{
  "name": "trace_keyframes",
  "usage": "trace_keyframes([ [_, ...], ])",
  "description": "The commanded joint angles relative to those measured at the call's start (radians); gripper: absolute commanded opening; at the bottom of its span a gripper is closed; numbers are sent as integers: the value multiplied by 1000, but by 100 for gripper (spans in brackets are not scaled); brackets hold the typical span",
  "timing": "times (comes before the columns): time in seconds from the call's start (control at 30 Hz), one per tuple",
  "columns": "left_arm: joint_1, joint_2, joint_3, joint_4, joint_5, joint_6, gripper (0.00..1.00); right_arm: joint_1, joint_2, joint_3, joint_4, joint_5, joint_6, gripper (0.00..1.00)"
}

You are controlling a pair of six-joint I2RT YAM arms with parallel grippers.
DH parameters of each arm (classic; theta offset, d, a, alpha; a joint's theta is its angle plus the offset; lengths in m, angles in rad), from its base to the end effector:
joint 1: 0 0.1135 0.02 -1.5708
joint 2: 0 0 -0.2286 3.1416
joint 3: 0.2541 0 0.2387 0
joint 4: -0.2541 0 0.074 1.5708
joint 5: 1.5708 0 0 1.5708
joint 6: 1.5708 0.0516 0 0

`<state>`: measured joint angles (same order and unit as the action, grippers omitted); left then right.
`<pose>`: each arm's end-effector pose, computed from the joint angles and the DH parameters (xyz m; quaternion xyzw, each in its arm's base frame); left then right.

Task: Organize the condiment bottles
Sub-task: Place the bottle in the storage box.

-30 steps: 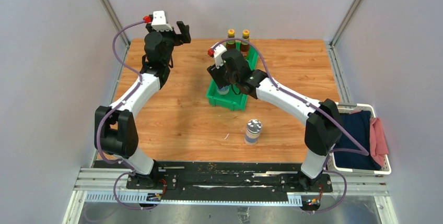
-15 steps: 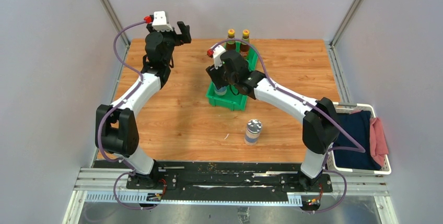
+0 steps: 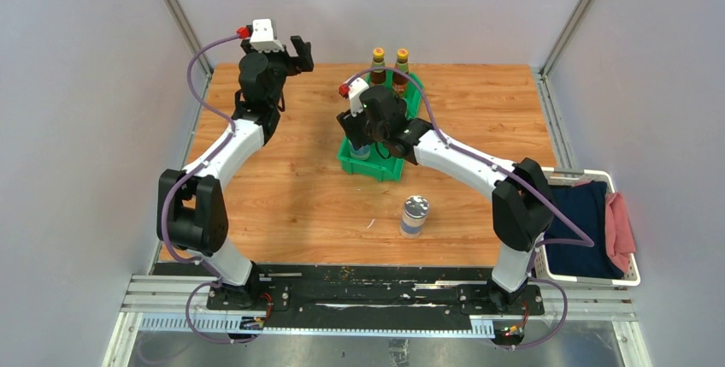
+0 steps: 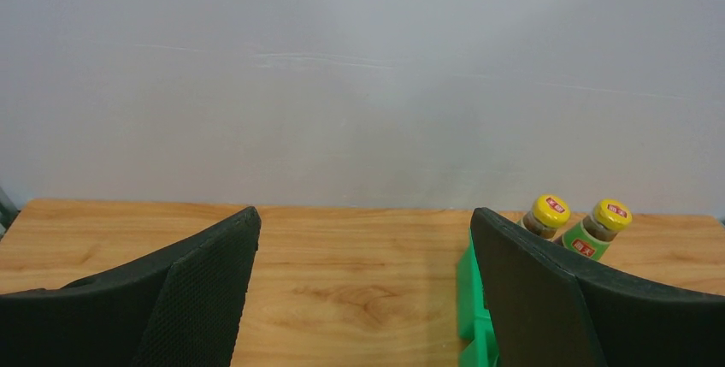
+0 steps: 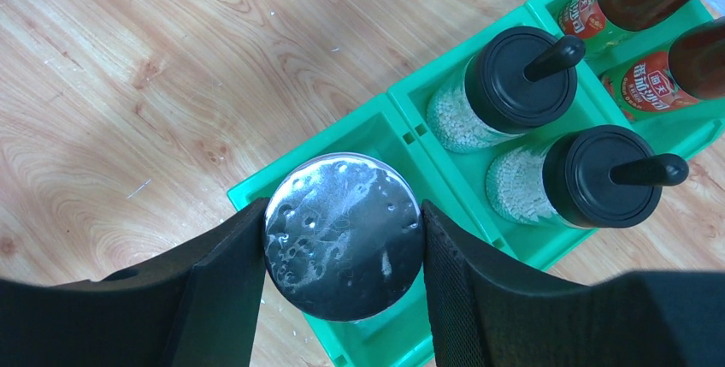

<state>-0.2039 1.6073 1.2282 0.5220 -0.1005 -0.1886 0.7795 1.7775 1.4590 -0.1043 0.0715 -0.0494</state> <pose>0.3822 -0.0737 0.3300 -0.0330 0.6543 -0.1149 0.7468 0.3010 0.2923 0.2704 -0.3202 0.7760 0.1657 0.5176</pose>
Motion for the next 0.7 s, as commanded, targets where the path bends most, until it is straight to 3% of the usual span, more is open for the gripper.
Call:
trace_keyframes([
  [0.0,8,12,-10,26,-5,-5,96,15,-4,-9,67,-8,11,0],
  [0.67,8,15,-10,28,5,-9,95,14,8,-21,85,-17,13,0],
])
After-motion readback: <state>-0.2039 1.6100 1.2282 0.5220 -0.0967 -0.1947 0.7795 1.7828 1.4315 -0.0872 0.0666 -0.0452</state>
